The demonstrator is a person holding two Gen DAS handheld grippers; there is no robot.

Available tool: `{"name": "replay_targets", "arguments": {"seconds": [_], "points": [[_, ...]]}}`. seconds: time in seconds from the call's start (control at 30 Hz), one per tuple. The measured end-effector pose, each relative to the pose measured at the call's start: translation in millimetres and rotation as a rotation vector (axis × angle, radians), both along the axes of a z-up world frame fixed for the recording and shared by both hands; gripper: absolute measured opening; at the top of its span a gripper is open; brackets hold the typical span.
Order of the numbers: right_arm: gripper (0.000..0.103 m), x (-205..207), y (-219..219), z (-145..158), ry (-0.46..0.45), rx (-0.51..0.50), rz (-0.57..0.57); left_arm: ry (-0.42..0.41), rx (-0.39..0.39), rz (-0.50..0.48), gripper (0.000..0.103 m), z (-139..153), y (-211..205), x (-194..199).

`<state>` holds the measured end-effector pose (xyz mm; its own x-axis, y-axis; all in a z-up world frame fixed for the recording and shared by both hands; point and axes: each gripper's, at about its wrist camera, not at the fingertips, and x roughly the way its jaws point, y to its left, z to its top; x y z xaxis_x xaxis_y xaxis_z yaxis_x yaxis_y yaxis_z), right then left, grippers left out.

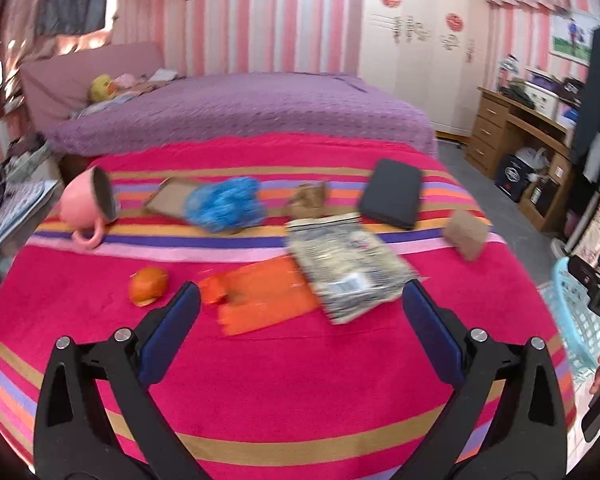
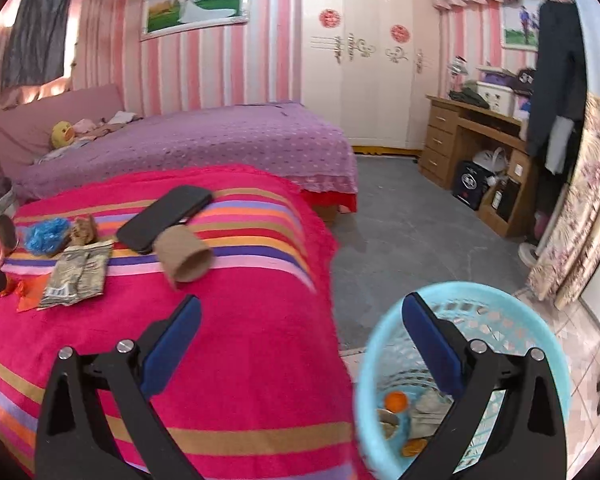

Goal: Collect trash
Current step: 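Move both open tools back over the bed toward the orange and wrapper, then grasp the orange with the left tool while the right tool grasps the printed snack wrapper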

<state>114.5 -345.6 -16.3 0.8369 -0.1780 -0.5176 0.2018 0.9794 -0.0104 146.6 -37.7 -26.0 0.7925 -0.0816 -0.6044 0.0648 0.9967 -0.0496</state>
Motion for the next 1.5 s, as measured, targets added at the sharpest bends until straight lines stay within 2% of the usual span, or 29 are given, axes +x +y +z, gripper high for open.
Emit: {"name": "replay_targets", "arguments": {"seconds": [0.23,0.33,0.47,0.8,1.0,1.07,1.13,1.23,1.37,1.5], "points": [[0.098,15,42,-7,0.029,-0.035,0.064,0.03,0.026,0.081,0.097,-13,51,17],[0.098,19,49,-11,0.049,-0.012,0.07,0.049,0.011,0.1,0.097,-18,68,22],[0.098,26,55,-13,0.062,0.014,0.07,0.075,0.036,0.117,0.097,-23,85,25],[0.098,41,76,-21,0.106,0.004,0.065,0.132,0.035,0.142,0.096,-39,120,43],[0.098,48,85,-21,0.115,-0.013,0.067,0.177,0.016,0.111,0.08,-48,124,59],[0.098,52,89,-22,0.122,-0.008,0.083,0.211,0.018,0.095,0.062,-53,122,65],[0.098,55,93,-22,0.126,-0.006,0.098,0.206,0.032,0.096,0.056,-53,121,66],[0.098,57,102,-21,0.12,0.016,0.131,0.197,0.028,0.076,0.035,-52,119,64],[0.098,62,120,-23,0.124,0.041,0.192,0.193,0.019,0.081,0.029,-52,120,63],[0.096,73,144,-29,0.149,0.033,0.253,0.186,0.003,0.089,0.029,-50,124,57]]}}
